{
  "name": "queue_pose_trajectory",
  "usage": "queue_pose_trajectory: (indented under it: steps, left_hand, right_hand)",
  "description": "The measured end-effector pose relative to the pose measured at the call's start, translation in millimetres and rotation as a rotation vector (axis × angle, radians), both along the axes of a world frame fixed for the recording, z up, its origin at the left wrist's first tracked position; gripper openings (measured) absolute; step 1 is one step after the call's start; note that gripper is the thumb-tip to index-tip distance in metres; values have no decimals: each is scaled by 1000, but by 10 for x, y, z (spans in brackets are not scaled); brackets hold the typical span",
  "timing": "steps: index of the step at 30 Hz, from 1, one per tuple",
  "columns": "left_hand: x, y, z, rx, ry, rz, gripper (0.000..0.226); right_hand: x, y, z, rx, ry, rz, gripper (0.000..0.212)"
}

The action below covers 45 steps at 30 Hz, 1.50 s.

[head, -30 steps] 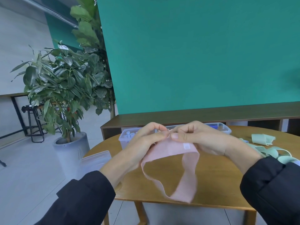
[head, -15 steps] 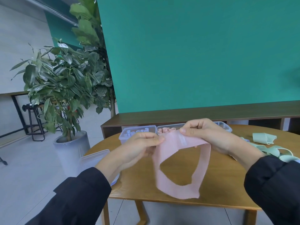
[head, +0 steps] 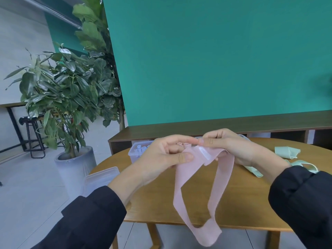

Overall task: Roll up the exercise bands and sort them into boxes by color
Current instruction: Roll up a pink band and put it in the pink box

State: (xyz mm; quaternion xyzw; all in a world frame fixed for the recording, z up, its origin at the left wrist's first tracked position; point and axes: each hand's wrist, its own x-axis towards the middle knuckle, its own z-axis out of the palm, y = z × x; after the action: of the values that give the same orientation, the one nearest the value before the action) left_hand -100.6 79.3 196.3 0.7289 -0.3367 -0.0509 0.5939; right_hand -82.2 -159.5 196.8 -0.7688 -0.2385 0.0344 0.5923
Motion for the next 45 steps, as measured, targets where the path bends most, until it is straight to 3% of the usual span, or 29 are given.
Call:
queue_pose_trajectory:
  steps: [5, 12, 16, 20, 25, 31, 36, 45]
  left_hand:
    - [9, -2, 173, -29, -108, 86, 29]
    - [-7, 63, 312, -23, -207, 184, 32]
    - [-38, 92, 280, -65, -265, 234, 34]
    - [-67, 86, 235, -99, -312, 283, 33]
    - [-99, 120, 253, -75, -302, 325, 33]
    - [-27, 199, 367, 107, -414, 478, 14]
    - [75, 173, 421, 218, -414, 433, 4]
    - [68, 83, 702, 234, -370, 431, 10]
  right_hand:
    - [21, 82, -38, -57, -28, 8, 65]
    - [-186, 234, 136, 195, -290, -175, 44]
    - [-372, 347, 206, 124, -386, -128, 26]
    - [-343, 404, 187, 86, -463, -253, 14]
    - [-367, 428, 301, -26, -490, -284, 6]
    - [-331, 401, 451, -157, -438, -201, 6]
    - [-284, 361, 533, -168, -412, -181, 8]
    - [-192, 305, 677, -93, -345, -191, 21]
